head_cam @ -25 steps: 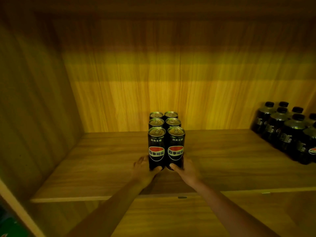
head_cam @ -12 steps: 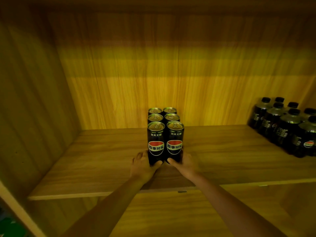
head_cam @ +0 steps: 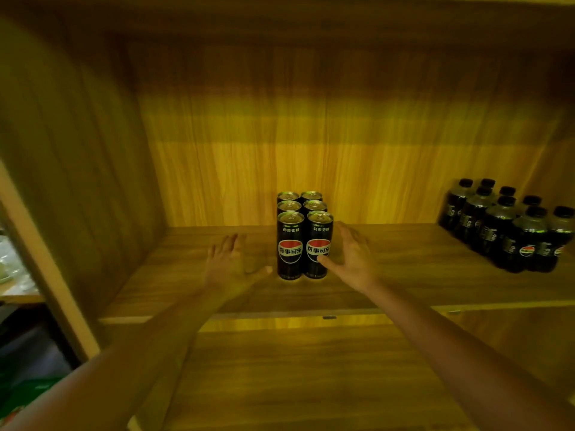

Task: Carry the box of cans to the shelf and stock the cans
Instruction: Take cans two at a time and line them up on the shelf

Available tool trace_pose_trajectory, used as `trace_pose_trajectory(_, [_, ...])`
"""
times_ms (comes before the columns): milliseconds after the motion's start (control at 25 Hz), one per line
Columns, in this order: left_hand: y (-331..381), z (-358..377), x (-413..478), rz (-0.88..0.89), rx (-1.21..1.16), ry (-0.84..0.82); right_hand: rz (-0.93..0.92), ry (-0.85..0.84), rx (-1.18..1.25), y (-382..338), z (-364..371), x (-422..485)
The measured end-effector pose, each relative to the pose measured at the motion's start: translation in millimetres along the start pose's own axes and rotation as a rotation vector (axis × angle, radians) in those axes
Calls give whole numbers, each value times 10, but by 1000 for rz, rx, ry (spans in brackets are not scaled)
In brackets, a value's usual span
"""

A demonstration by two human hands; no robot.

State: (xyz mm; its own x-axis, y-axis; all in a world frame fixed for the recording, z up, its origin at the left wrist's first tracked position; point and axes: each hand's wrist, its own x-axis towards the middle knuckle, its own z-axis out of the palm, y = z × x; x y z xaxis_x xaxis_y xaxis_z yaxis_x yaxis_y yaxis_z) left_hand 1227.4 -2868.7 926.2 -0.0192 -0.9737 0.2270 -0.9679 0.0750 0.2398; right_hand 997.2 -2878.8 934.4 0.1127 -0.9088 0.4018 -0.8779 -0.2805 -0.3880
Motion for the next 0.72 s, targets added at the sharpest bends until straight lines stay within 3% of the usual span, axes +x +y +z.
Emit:
trace_pose_trajectory(200, [0, -350, -474, 90, 188, 14, -118, -87, -287, -278, -234, -293])
trace_pose_trajectory(520, [93, -406, -1772, 34, 176, -45, -226, -196, -255, -629, -367, -1336])
trace_pose_trajectory(720, [-151, -148, -2387, -35, 168, -92, -302, -245, -265, -793, -22, -1840])
